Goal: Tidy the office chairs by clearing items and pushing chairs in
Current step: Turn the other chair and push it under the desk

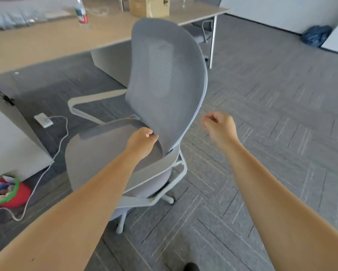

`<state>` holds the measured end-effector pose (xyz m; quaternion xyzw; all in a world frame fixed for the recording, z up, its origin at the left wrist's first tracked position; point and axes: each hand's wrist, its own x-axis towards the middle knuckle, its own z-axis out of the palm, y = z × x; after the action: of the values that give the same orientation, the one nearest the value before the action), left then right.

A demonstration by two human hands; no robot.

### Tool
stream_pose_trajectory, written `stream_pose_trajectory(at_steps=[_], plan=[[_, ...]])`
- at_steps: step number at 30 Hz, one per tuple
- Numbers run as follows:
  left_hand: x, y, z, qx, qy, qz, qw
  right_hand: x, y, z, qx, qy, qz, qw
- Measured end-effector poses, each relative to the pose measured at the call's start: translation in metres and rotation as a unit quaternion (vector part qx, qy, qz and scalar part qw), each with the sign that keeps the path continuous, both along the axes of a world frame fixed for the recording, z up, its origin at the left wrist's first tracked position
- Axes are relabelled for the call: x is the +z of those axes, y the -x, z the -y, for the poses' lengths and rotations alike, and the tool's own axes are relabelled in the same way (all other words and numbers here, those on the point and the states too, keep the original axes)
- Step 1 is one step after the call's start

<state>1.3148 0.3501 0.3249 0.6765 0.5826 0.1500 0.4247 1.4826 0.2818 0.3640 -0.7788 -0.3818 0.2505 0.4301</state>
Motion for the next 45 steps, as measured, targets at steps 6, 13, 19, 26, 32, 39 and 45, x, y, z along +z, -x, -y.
stream_pose_trajectory(at_steps=[6,13,19,26,32,39,45], plan=[[0.059,-0.032,0.001,0.015,-0.044,0.038,0.998,0.041,-0.035,-0.006,0.018,-0.047,0.012,0.999],[0.101,-0.109,0.002,0.081,-0.073,0.097,0.989,0.070,-0.099,-0.018,0.117,-0.055,0.021,0.991],[0.110,-0.168,-0.003,0.120,-0.122,0.058,0.984,0.082,-0.151,-0.030,0.199,-0.045,0.028,0.979],[0.100,-0.172,-0.028,0.135,-0.143,-0.059,0.979,0.075,-0.164,-0.075,0.246,-0.036,0.044,0.968],[0.101,-0.154,-0.035,0.106,-0.146,-0.111,0.977,0.077,-0.132,-0.117,0.280,-0.060,0.084,0.954],[0.112,-0.110,-0.018,0.085,-0.065,-0.085,0.991,0.078,-0.106,-0.155,0.323,-0.071,0.173,0.928],[0.116,-0.099,-0.001,0.180,-0.063,-0.105,0.976,0.078,-0.107,-0.172,0.419,-0.073,0.296,0.855]])
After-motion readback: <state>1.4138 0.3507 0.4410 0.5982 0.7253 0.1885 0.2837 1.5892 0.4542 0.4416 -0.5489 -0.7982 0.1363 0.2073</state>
